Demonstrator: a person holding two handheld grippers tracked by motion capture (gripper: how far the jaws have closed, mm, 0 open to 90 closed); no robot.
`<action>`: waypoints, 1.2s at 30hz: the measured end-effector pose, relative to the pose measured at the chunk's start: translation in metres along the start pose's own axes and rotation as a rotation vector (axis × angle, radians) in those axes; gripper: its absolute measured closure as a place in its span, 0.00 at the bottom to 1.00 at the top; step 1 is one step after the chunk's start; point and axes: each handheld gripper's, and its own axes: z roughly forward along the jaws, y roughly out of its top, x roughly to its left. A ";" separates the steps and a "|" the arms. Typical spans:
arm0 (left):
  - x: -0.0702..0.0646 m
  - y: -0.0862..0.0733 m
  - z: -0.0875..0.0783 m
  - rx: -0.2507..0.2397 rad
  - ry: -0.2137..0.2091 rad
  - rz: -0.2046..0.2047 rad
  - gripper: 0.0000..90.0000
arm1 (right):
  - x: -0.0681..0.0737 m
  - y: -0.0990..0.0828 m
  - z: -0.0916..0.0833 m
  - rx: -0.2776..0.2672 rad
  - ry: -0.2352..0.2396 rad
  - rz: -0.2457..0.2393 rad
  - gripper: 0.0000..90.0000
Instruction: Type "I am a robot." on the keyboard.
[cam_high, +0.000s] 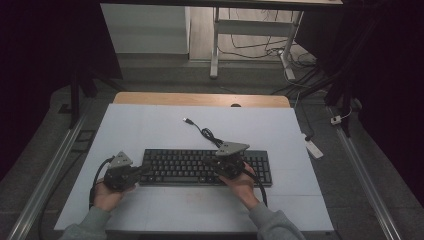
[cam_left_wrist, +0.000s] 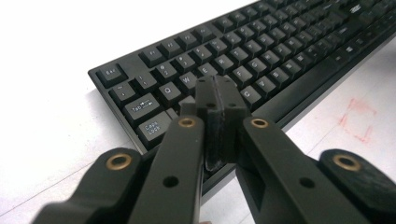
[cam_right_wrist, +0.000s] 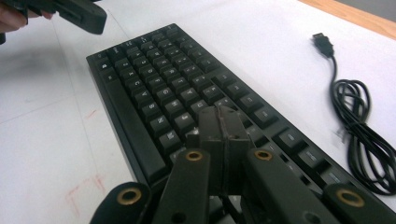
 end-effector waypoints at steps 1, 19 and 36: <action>0.000 0.000 0.001 0.008 0.005 0.004 0.99 | 0.000 0.001 0.003 0.003 0.003 -0.001 0.99; 0.007 -0.008 0.016 0.087 0.043 0.004 0.99 | 0.001 0.010 0.039 0.076 0.011 -0.009 0.99; 0.007 -0.009 0.020 0.101 0.044 0.008 0.99 | -0.003 0.010 0.059 0.117 -0.008 -0.001 0.99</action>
